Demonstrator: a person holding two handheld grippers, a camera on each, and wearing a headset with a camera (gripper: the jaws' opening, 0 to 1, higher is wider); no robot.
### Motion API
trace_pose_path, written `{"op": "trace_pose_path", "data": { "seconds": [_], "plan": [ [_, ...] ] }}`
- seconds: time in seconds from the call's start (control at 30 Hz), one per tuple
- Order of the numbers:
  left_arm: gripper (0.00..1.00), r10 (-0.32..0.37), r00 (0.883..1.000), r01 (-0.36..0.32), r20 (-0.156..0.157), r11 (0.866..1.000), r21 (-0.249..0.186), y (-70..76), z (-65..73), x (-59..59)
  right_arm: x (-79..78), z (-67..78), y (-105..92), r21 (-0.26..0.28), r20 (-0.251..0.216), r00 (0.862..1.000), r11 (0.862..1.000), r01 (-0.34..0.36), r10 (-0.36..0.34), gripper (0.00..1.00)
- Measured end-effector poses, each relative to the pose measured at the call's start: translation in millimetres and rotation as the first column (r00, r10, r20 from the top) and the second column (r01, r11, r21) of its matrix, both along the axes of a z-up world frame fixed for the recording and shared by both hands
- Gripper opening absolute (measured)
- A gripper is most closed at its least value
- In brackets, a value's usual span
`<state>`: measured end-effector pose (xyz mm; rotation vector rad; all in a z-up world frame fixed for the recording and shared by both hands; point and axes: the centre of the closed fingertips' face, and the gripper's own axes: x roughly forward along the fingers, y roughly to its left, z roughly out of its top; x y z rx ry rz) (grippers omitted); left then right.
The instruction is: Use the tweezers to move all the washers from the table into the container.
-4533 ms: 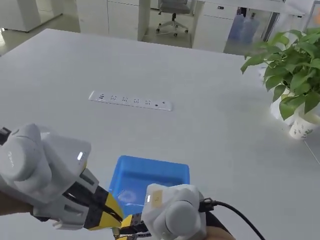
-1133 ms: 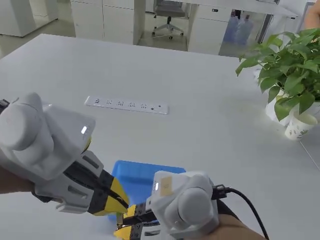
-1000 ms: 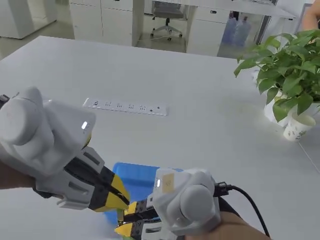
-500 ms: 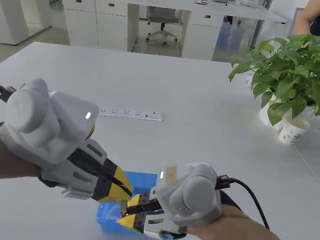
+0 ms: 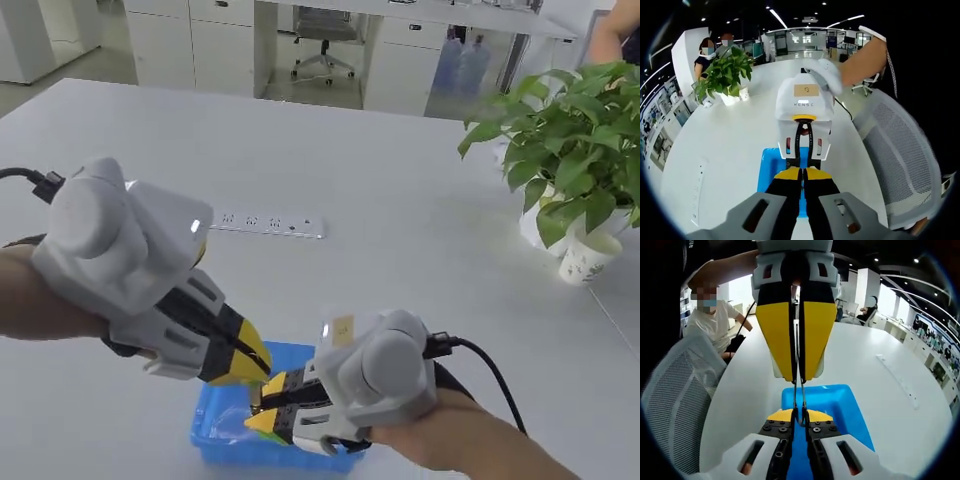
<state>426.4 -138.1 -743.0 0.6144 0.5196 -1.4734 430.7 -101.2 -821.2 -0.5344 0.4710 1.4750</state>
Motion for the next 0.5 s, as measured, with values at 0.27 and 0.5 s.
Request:
{"op": "trace_pose_path", "data": {
  "seconds": [0.27,0.5],
  "plan": [
    [0.04,0.007,1.000,-0.007,-0.006,1.000,0.010,-0.9,-13.4,8.8,7.4,-13.6,-1.1,-0.021,-0.022,1.000,1.000,0.006,-0.007,0.09],
    [0.04,0.013,1.000,-0.013,-0.006,1.000,0.020,-2.0,-24.0,14.1,12.1,-24.4,-4.7,-0.046,-0.035,0.999,0.999,0.005,-0.006,0.09]
  ]
}}
